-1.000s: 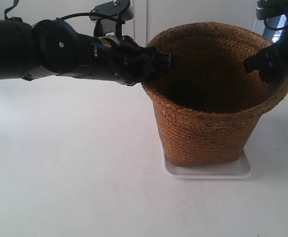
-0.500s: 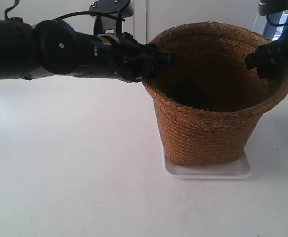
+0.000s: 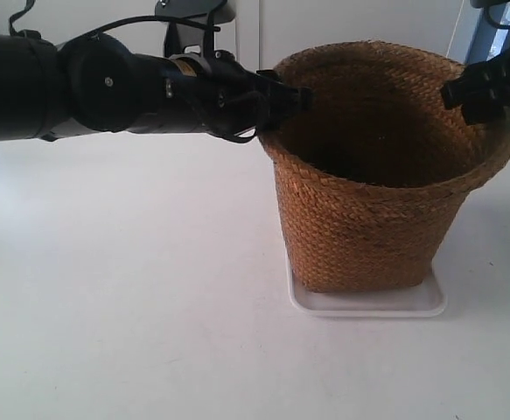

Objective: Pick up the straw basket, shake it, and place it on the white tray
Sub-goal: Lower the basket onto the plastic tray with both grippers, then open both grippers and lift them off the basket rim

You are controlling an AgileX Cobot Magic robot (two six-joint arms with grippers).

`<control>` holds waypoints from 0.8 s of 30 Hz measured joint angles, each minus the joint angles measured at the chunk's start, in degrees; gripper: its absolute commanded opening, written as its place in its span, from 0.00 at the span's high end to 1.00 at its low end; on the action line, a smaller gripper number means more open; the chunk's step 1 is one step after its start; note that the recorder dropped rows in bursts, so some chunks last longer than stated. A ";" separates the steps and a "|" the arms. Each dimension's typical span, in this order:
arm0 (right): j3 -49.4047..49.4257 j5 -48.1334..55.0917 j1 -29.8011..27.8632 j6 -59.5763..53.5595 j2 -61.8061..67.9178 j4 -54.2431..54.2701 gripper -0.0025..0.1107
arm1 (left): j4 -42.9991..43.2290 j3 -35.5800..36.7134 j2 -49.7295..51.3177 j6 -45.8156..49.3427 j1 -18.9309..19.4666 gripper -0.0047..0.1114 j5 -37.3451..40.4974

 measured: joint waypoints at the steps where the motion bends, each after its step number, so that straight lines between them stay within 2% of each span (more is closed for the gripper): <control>1: 0.00 0.00 0.00 0.00 0.00 0.00 0.39 | 0.00 0.00 0.00 0.00 0.00 0.49 -0.09; 11: 0.00 -0.44 0.00 0.12 -0.04 0.00 0.39 | 0.00 0.00 -1.10 0.00 0.97 0.49 -0.56; 19: 0.00 -4.46 0.00 0.19 -3.55 0.11 0.39 | 0.10 0.00 -5.19 4.15 1.77 0.50 -0.56; 21: 0.00 -4.46 0.00 0.24 -4.04 1.64 0.46 | 0.10 0.00 -6.73 6.15 1.77 0.58 1.06; 22: 0.00 -4.60 0.00 0.24 -4.43 3.09 0.54 | 0.10 0.00 -8.13 8.11 1.77 0.69 2.46; 24: 0.09 -6.08 0.00 0.24 -6.27 6.59 0.77 | 0.10 0.00 -12.34 12.28 2.16 0.92 7.16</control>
